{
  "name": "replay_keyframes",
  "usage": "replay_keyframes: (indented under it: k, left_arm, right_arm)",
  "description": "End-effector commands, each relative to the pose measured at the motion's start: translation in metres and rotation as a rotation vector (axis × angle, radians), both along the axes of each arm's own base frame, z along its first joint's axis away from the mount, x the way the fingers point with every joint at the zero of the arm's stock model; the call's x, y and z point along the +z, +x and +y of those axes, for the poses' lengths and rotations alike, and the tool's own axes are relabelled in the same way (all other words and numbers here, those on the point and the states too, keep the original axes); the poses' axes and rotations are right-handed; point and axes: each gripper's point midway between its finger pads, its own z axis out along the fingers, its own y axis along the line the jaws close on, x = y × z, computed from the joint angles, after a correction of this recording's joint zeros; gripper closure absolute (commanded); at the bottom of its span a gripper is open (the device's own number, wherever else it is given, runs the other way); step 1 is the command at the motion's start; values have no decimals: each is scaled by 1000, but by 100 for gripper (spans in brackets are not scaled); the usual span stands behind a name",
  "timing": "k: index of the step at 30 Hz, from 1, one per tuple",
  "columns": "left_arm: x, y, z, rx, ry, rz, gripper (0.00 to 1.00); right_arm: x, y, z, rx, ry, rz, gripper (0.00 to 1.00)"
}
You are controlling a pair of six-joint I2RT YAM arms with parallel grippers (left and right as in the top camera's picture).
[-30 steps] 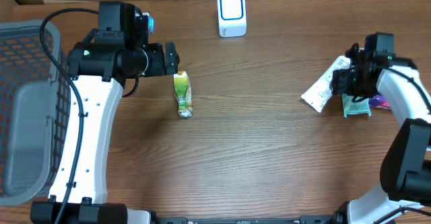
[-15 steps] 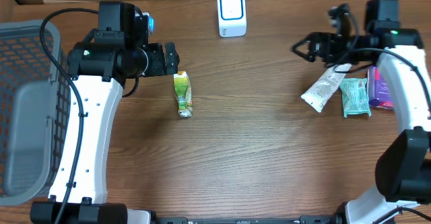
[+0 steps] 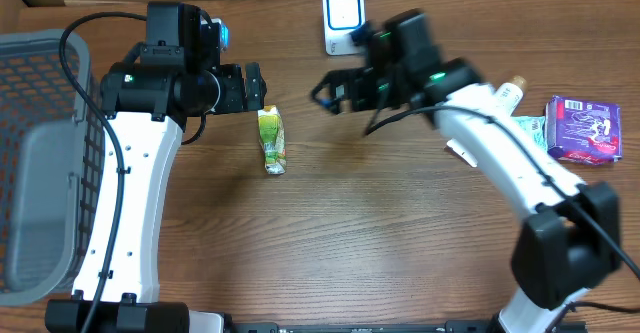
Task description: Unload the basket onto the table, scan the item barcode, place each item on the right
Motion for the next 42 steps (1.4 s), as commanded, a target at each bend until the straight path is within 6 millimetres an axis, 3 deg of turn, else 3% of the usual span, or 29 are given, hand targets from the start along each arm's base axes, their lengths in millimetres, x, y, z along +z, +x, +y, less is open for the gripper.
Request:
replay_keyframes:
  k: [1,3,13,21,26,29,34,39,42]
  left_arm:
    - [0,3,-1,-5,5,-3,0]
    - [0,3,0,-2,7,-3,0]
    - [0,3,0,-2,7,-3,1]
    - [0,3,0,-3,7,-3,0]
    - [5,11,-2,19,-16,-38,0]
    - [5,14,12,64,32,-48,1]
    - [5,13,45,235,-58,-23,0]
    - [3,6,74,304,-140,4,1]
    - [2,4,82,324,-153,13,1]
  right_arm:
    - [-27,7,15,-119,-68,35,2]
    - [-37,4,28,-107,-65,42,4]
    - [-95,-3,54,-107,-115,115,4]
    - [-115,-19,97,-26,-91,76,7]
    - [-127,-24,105,-30,-125,56,11]
    - [-133,-24,104,-36,-144,57,12]
    - [-150,-26,101,-42,-173,77,18]
    - [-162,-28,98,-49,-192,105,31]
    - [-163,-30,96,-48,-201,115,42]
